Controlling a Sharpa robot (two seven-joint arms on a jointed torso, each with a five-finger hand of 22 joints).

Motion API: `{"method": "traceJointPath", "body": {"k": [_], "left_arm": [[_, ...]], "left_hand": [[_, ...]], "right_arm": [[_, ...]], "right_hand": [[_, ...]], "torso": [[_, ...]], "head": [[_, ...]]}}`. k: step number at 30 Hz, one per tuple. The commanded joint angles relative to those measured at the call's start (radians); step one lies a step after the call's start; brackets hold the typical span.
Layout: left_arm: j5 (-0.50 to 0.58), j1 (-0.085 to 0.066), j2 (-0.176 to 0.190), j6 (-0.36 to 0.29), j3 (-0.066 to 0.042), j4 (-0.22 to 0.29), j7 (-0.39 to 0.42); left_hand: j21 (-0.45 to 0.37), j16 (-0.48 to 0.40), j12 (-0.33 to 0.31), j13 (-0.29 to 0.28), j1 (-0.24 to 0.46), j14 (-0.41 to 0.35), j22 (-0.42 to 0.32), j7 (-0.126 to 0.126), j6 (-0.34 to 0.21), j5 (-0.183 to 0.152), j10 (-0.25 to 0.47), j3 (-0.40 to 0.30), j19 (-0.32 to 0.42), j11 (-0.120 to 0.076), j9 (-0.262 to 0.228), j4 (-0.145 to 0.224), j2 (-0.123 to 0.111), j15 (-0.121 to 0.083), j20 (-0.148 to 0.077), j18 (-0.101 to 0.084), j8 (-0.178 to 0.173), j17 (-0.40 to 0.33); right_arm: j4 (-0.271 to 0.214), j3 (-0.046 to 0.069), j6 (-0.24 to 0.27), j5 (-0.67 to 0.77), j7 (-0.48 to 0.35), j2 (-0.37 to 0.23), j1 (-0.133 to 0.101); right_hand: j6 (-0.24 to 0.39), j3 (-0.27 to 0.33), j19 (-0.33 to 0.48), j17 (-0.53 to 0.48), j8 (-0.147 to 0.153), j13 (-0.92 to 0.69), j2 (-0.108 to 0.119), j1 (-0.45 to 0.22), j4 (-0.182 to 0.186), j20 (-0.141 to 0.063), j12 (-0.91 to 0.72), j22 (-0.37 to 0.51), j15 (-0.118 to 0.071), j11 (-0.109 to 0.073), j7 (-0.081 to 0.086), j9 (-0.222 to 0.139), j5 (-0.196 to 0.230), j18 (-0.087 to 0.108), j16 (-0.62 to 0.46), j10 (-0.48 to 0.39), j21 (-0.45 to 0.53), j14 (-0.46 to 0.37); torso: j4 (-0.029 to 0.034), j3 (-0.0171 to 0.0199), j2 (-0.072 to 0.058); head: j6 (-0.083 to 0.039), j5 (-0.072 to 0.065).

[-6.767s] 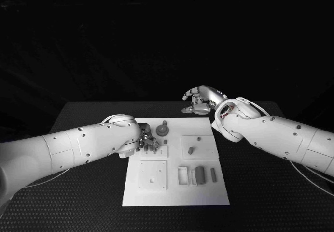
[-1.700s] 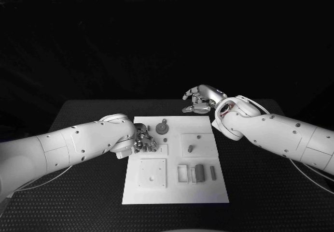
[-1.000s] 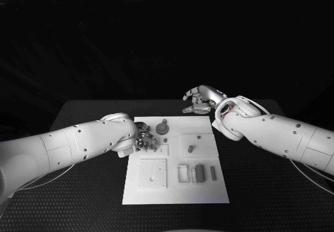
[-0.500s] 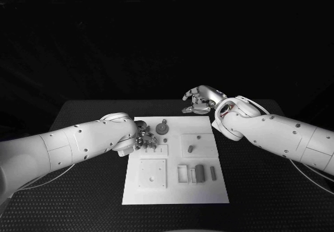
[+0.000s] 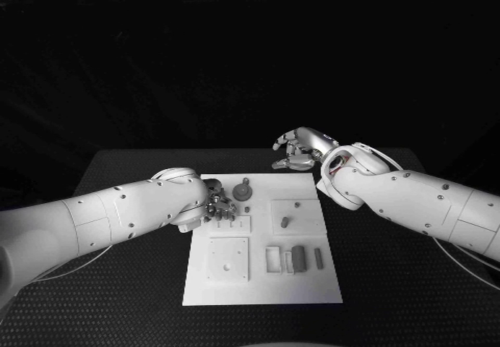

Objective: Assemble the parts on the task board

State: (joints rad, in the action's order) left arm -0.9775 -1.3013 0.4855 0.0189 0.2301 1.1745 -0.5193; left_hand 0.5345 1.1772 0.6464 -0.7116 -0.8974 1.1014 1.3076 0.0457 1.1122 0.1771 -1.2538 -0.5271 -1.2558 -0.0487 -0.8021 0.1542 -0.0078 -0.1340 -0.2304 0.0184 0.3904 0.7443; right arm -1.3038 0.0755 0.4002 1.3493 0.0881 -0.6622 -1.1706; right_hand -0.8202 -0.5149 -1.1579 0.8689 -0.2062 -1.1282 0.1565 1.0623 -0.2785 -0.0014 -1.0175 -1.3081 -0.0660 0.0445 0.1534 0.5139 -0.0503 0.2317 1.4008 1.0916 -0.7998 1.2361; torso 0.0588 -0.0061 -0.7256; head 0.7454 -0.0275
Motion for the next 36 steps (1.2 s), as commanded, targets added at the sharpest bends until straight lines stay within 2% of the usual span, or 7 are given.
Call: {"method": "traceJointPath", "body": {"k": [1,9,15,17,22,29,36], "left_arm": [[-0.032,0.01,-0.004,0.004,0.007,-0.004,-0.017],[-0.042,0.01,-0.005,0.007,0.007,-0.004,-0.014],[-0.04,0.01,-0.007,0.011,0.007,-0.005,-0.01],[-0.037,0.01,-0.007,0.012,0.007,-0.005,-0.009],[-0.019,0.01,-0.007,0.011,0.007,-0.005,-0.008],[0.058,0.01,-0.004,0.007,0.007,-0.012,-0.014],[0.149,0.01,-0.001,0.018,0.007,-0.018,-0.032]], "left_hand": [[-0.007,0.004,-0.009,0.004,-0.037,-0.009,0.018,0.004,-0.01,-0.003,0.011,-0.076,0.0,0.002,0.002,0.072,0.025,-0.004,-0.004,0.025,-0.01,-0.003],[-0.013,0.004,-0.014,0.012,-0.058,-0.019,0.017,0.016,-0.035,-0.004,0.021,-0.084,0.006,0.01,0.012,0.086,0.013,0.001,0.0,0.025,-0.033,-0.012],[-0.018,0.007,-0.015,0.018,-0.088,-0.024,0.016,0.02,-0.041,0.001,0.024,-0.091,0.006,0.013,0.02,0.08,-0.012,0.005,0.004,0.026,-0.046,-0.021],[-0.018,0.009,-0.014,0.019,-0.098,-0.024,0.016,0.021,-0.041,0.017,0.025,-0.091,0.005,0.014,0.022,0.082,-0.018,0.005,0.005,0.026,-0.048,-0.023],[-0.018,0.017,-0.009,0.022,-0.116,-0.024,0.018,0.02,-0.036,0.084,0.023,-0.086,0.002,0.013,0.022,0.087,-0.029,0.005,0.006,0.027,-0.049,-0.03],[-0.007,0.037,0.007,0.018,-0.123,-0.016,0.022,0.013,-0.02,0.144,0.01,-0.077,-0.009,0.006,0.013,0.089,-0.029,-0.001,0.002,0.029,-0.04,-0.031],[0.005,0.052,0.019,0.014,-0.123,-0.012,0.024,0.008,-0.011,0.17,0.003,-0.07,-0.016,0.001,0.008,0.098,-0.024,-0.006,-0.003,0.029,-0.036,-0.03]], "right_arm": [[-0.001,0.001,-0.012,-0.003,-0.005,0.0,0.0],[-0.002,0.001,-0.014,-0.005,-0.005,-0.001,0.0],[-0.002,0.001,-0.014,-0.006,-0.005,-0.002,0.0],[-0.002,0.001,-0.014,-0.006,-0.005,-0.002,0.0],[-0.002,0.001,-0.014,-0.007,-0.005,-0.002,0.0],[-0.002,0.001,-0.015,-0.007,-0.005,-0.002,0.0],[-0.001,0.001,-0.015,-0.007,-0.005,-0.002,0.0]], "right_hand": [[0.001,0.005,0.001,-0.001,-0.003,0.001,-0.005,-0.005,0.001,-0.008,-0.007,-0.016,0.0,0.0,0.006,-0.001,0.002,0.03,-0.004,-0.007,0.006,-0.007],[0.002,0.006,0.002,-0.001,-0.003,0.002,-0.004,-0.009,0.003,-0.007,-0.008,-0.016,0.001,0.001,0.007,-0.001,0.002,0.03,-0.004,-0.008,0.006,-0.007],[0.003,0.006,0.002,-0.002,-0.002,0.003,-0.004,-0.011,0.004,-0.007,-0.008,-0.016,0.001,0.001,0.007,-0.002,0.002,0.03,-0.005,-0.009,0.007,-0.008],[0.004,0.006,0.003,-0.002,-0.002,0.003,-0.003,-0.011,0.005,-0.007,-0.008,-0.016,0.001,0.001,0.007,-0.002,0.002,0.03,-0.006,-0.009,0.007,-0.009],[0.005,0.006,0.003,-0.002,-0.002,0.004,-0.003,-0.012,0.005,-0.007,-0.008,-0.015,0.001,0.001,0.007,-0.002,0.002,0.03,-0.006,-0.009,0.008,-0.009],[0.005,0.005,0.004,-0.003,-0.001,0.004,-0.003,-0.012,0.006,-0.006,-0.008,-0.015,0.002,0.001,0.007,-0.002,0.002,0.03,-0.007,-0.01,0.008,-0.01],[0.006,0.005,0.004,-0.003,-0.001,0.005,-0.003,-0.012,0.006,-0.006,-0.009,-0.015,0.002,0.002,0.008,-0.002,0.002,0.03,-0.007,-0.01,0.009,-0.01]], "torso": [[-0.0002,0.0005,0.0],[-0.0001,0.0012,0.0],[-0.0002,0.0007,0.0],[-0.0001,0.0009,0.0],[-0.0004,0.0012,0.0],[-0.0002,0.0003,0.0],[-0.0003,0.0007,0.0]], "head": [[0.0,-0.001],[0.002,-0.002],[0.003,-0.002],[0.004,-0.003],[0.002,-0.002],[0.001,-0.003],[0.001,-0.003]]}}
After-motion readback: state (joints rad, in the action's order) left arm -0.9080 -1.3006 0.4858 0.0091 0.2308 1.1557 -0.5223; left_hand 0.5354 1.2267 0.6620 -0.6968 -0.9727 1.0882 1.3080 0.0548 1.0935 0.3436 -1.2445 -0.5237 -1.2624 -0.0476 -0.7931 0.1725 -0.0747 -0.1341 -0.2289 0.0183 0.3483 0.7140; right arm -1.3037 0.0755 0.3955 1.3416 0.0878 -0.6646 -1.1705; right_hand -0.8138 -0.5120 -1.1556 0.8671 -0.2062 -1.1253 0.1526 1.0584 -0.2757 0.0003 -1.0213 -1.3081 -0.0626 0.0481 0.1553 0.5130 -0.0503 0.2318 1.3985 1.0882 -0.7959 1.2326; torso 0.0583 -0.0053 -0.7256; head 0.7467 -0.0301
